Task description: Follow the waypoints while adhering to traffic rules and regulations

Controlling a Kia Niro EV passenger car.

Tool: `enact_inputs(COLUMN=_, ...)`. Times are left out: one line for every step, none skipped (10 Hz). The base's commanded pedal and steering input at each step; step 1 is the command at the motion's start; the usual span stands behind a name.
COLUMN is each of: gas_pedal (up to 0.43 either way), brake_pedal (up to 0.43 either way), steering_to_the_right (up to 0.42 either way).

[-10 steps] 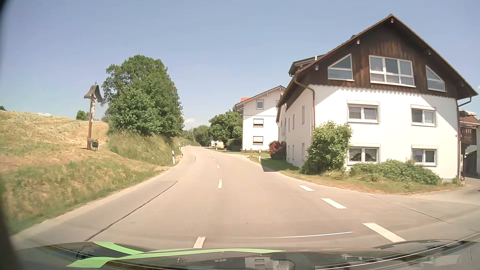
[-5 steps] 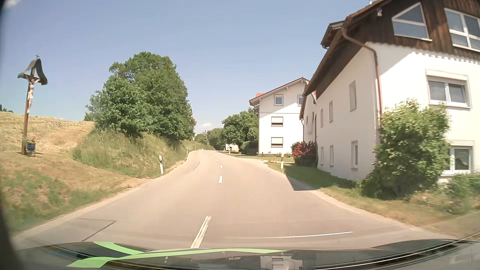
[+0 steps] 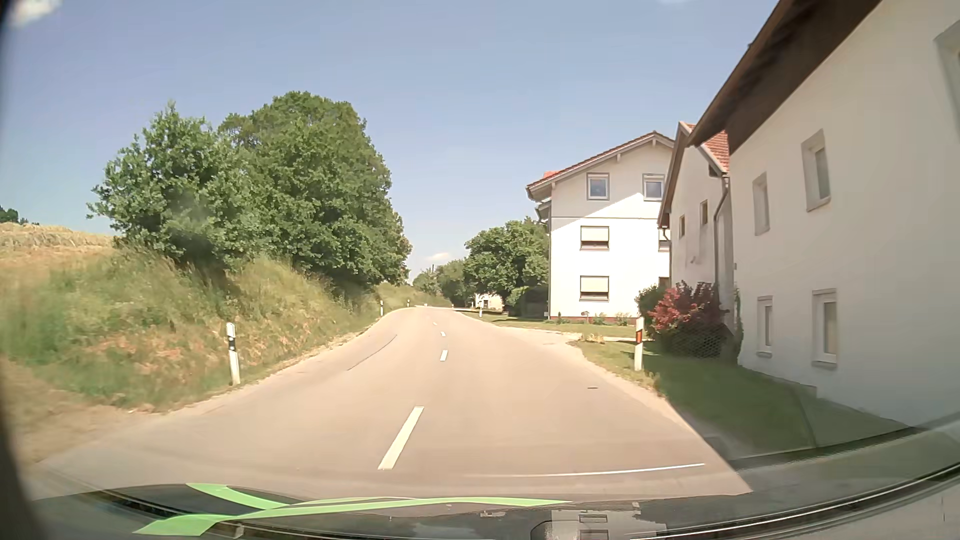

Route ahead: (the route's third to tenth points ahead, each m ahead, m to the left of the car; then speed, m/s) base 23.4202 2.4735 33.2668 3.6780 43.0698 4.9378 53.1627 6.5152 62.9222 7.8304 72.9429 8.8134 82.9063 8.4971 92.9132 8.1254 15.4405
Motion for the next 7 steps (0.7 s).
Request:
enact_inputs(gas_pedal=0.248, brake_pedal=0.0, steering_to_the_right=-0.032)
enact_inputs(gas_pedal=0.24, brake_pedal=0.0, steering_to_the_right=-0.032)
enact_inputs(gas_pedal=0.22, brake_pedal=0.0, steering_to_the_right=-0.032)
enact_inputs(gas_pedal=0.189, brake_pedal=0.0, steering_to_the_right=-0.032)
enact_inputs(gas_pedal=0.169, brake_pedal=0.0, steering_to_the_right=-0.031)
enact_inputs(gas_pedal=0.169, brake_pedal=0.0, steering_to_the_right=-0.031)
enact_inputs(gas_pedal=0.169, brake_pedal=0.0, steering_to_the_right=-0.031)
